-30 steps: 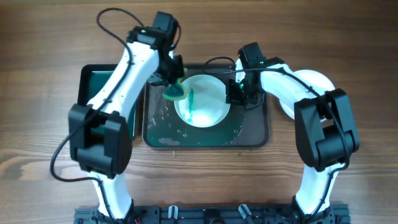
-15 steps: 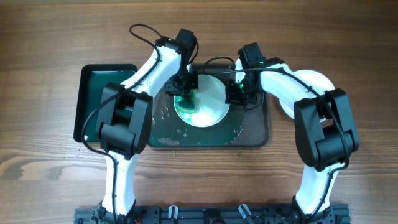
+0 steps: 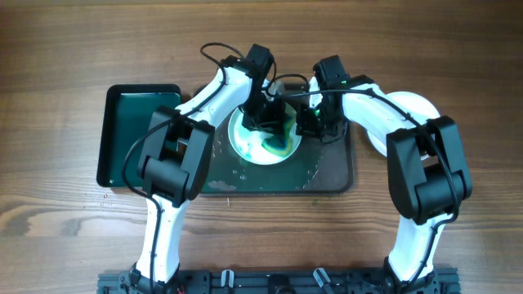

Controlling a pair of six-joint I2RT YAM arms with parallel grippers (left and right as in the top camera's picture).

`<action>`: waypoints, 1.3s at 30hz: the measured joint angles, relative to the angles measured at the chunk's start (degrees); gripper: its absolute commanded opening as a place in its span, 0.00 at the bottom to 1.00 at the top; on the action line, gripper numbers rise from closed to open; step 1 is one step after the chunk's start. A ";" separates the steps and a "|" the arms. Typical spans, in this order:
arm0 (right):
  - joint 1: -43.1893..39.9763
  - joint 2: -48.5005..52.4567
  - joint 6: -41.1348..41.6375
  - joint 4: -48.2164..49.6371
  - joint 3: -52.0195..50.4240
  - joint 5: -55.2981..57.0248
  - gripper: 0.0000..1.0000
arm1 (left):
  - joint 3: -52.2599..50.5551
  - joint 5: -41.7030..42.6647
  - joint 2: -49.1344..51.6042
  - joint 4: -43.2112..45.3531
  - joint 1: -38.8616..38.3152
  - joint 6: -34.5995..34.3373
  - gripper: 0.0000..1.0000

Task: Clean dirty plates on tray and stack at the side
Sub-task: 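Scrub the third plate with the sponge while the right gripper holds its rim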

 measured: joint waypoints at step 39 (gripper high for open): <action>0.44 0.44 1.46 0.85 0.13 -1.60 0.04 | 1.77 -30.95 -1.49 -0.46 -1.46 -8.68 0.04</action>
